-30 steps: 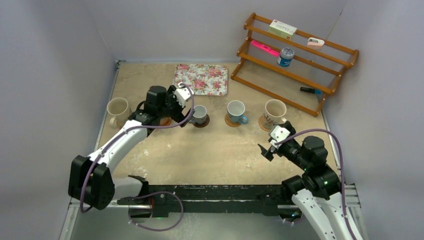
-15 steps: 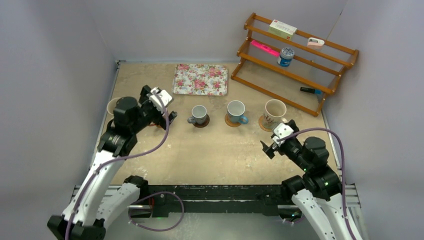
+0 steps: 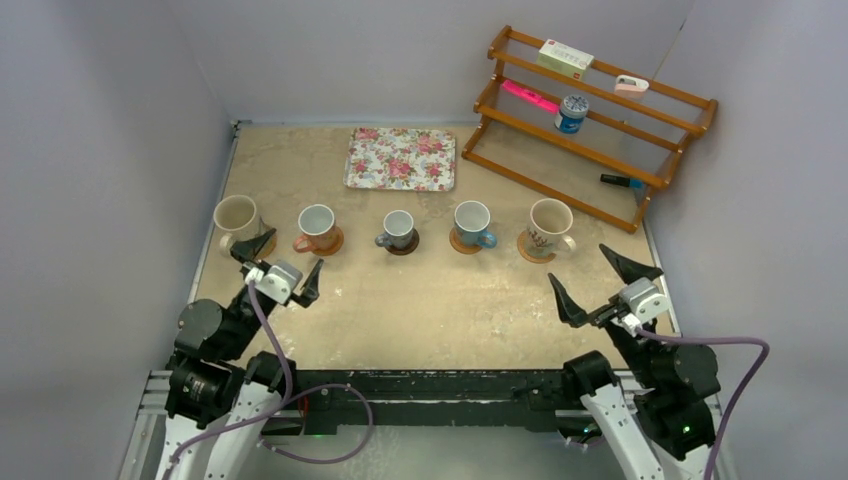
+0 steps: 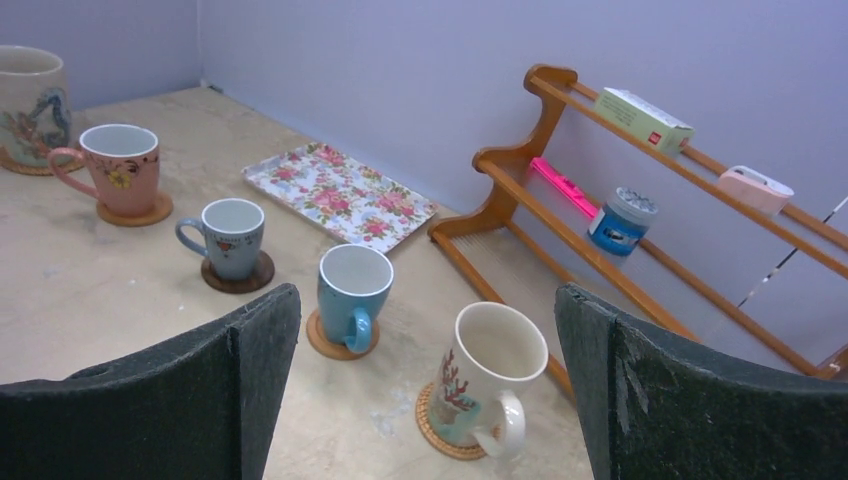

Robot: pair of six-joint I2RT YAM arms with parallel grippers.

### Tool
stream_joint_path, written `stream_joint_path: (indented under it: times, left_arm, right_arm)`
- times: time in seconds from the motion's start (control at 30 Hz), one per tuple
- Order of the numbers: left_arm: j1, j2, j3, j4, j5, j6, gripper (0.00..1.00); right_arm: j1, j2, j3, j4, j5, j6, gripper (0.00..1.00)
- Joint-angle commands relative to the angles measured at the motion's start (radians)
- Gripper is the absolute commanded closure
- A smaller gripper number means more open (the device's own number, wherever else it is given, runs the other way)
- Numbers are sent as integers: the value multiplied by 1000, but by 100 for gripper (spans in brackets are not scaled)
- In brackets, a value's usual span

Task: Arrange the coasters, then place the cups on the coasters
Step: Reset both arms

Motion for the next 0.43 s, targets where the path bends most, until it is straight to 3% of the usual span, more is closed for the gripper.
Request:
stream_joint_path:
  times: [0.0, 0.4]
  left_arm:
    - [13, -39, -24, 2, 8, -6, 0]
    - [31, -18, -21, -77, 154, 39, 0]
  right_arm:
    - [-2, -8, -11, 35, -23, 88, 1]
    - [0, -8, -37, 45, 38, 103, 1]
